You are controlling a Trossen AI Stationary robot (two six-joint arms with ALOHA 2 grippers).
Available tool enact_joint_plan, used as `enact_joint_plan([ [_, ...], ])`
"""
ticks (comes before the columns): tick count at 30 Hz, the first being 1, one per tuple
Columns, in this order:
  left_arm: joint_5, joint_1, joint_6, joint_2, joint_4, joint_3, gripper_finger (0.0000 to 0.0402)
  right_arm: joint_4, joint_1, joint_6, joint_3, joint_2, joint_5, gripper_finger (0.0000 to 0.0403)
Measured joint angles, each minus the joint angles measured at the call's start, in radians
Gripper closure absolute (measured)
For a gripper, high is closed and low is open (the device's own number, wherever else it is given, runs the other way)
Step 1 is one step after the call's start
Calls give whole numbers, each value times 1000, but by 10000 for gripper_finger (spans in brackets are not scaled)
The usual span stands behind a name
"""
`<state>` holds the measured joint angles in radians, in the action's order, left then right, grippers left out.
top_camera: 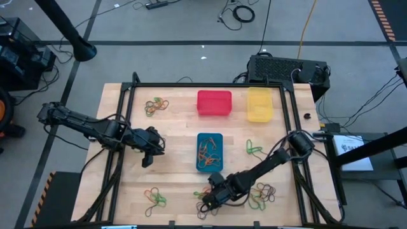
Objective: Sort rubber bands into baskets
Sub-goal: Put the orange rubber band into the blue bin
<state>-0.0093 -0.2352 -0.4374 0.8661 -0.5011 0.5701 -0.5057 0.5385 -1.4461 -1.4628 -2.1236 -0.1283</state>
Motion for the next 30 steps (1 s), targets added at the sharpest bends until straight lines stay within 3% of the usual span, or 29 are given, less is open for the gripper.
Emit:
enact_joint_plan([
  [2, 0, 0, 0, 0, 1, 0, 323, -9, -1, 11, 1, 9, 2, 396],
  [21, -3, 0, 0, 0, 23, 0, 323, -76, -26, 27, 2, 172, -3, 402],
  [30, -3, 0, -2, 0, 23, 0, 323, -105, -150, 106, 1, 205, -52, 402],
])
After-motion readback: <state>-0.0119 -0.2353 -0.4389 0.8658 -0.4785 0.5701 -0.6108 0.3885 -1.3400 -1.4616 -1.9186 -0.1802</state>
